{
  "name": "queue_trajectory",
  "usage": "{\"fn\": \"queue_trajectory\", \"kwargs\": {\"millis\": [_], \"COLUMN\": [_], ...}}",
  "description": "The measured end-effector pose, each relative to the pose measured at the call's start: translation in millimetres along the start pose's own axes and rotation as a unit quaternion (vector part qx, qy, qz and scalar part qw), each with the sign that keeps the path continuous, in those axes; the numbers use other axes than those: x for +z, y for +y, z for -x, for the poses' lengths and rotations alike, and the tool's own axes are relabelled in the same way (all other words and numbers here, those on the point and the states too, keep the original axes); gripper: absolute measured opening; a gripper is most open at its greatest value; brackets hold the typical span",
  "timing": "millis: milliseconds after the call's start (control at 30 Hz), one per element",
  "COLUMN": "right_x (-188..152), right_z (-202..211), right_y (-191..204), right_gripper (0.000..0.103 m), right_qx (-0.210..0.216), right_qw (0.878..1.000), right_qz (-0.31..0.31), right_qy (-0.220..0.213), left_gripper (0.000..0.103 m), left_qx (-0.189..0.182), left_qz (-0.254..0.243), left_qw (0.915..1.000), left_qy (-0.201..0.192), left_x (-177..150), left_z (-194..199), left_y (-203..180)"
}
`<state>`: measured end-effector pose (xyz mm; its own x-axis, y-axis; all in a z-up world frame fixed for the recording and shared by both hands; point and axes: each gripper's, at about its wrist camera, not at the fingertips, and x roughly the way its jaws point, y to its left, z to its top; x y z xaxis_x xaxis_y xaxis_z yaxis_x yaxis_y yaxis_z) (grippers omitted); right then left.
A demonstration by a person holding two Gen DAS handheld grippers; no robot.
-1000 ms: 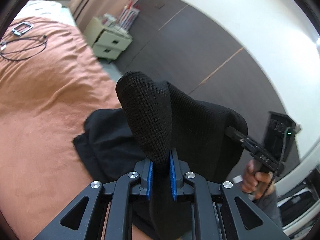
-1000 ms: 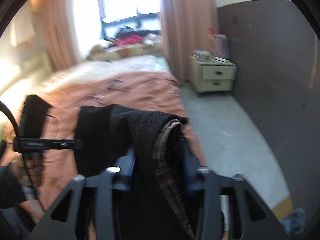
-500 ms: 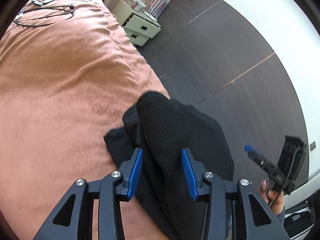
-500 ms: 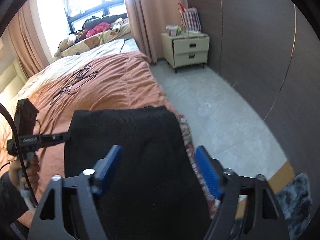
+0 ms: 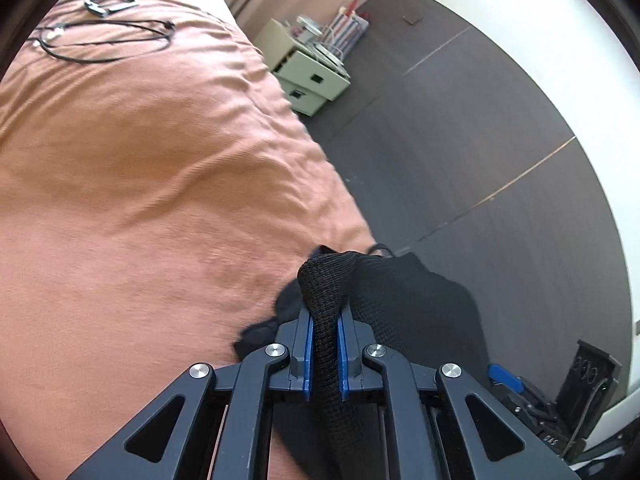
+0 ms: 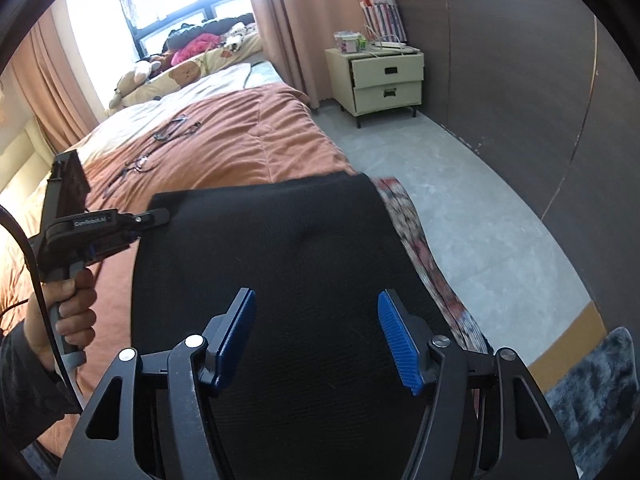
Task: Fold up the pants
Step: 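Lower the folded shorts onto the bed and open both tools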
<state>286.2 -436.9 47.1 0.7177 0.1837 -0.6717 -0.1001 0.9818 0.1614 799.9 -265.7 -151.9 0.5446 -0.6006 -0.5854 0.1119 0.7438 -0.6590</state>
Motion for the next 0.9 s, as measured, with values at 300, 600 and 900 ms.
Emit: {"fn": "queue_trajectory", "kwargs": {"millis": [300,600,900], "right_x": [-30.8,-54.1,-70.0], "right_z": [21.7,52.0,119.2], "right_y": [-10.3,-63.3,-64.9], "right_gripper": [0.057,0.048,0.048], "right_qx": [-0.043,-0.105,-0.083], "right_qw": [0.999,0.992,0.991], "right_qz": [0.029,-0.057,-0.099], "right_qy": [0.011,0.029,-0.019], "left_gripper": [0.031,0.042,0.057], "left_qx": [0.019,0.021,0.015], "left_qz": [0.014,-0.037,-0.077], "left_qw": [0.9995,0.9986,0.9963], "left_qy": [0.019,0.032,0.036], "left_x": [-1.3,-18.1,-41.3], "left_z": [5.8,31.2,60.9], "left_y": [9.2,-14.2,-39.8]}}
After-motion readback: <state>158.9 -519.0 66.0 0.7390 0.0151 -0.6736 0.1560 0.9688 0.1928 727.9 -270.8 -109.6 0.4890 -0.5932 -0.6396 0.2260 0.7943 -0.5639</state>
